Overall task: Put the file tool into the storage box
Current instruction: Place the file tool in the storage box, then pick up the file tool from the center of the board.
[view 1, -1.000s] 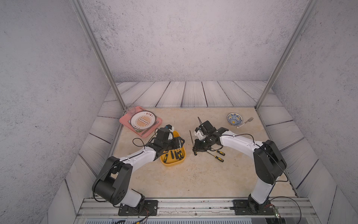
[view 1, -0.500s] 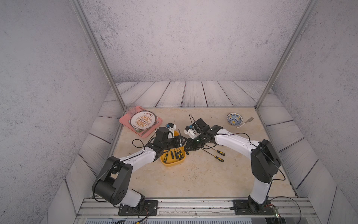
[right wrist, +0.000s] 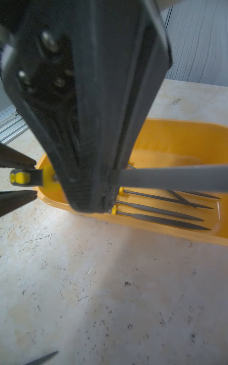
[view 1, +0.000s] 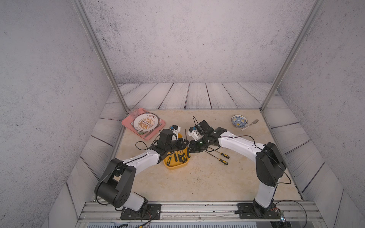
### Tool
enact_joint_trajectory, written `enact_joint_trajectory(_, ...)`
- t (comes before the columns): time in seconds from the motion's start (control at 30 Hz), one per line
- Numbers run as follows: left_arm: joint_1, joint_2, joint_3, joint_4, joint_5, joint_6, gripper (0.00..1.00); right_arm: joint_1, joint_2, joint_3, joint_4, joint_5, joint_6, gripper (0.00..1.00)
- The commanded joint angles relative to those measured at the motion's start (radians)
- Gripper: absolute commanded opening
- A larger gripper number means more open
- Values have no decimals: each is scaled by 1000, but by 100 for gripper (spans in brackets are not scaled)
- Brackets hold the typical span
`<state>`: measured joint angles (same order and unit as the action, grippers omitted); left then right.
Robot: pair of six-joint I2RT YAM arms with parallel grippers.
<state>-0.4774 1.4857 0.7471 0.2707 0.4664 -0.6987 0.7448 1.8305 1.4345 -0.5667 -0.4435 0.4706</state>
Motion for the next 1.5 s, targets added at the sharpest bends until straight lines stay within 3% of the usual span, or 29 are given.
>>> enact_joint_trajectory(0.0,8,-40,-8,-93,-123,50,6,-4,-31,4,-1,35,12,25)
enact_joint_trajectory(0.2,8,-112,-9,-269,-413,83,10,-4,-36,-11,-1,63,16,26)
enact_joint_trajectory(0.33,8,-83,15,-321,-428,85,40,-4,-25,-10,-42,134,18,27)
enact_joint_trajectory(0.4,7,-72,25,-327,-413,87,47,-5,-21,-11,-73,180,16,28)
enact_joint_trajectory(0.53,7,-68,24,-329,-415,83,49,-5,-16,-18,-160,319,15,30)
enact_joint_trajectory(0.77,7,-66,27,-333,-414,81,48,-17,26,-63,-399,708,17,34)
enact_joint_trajectory(0.87,7,-62,30,-334,-408,80,48,-37,29,-121,-436,785,26,36)
enact_joint_trajectory(1.1,7,-60,29,-329,-400,75,49,-103,-4,-256,-373,707,20,37)
enact_joint_trajectory(1.47,7,-67,28,-326,-397,74,49,-167,20,-270,-275,580,-65,36)
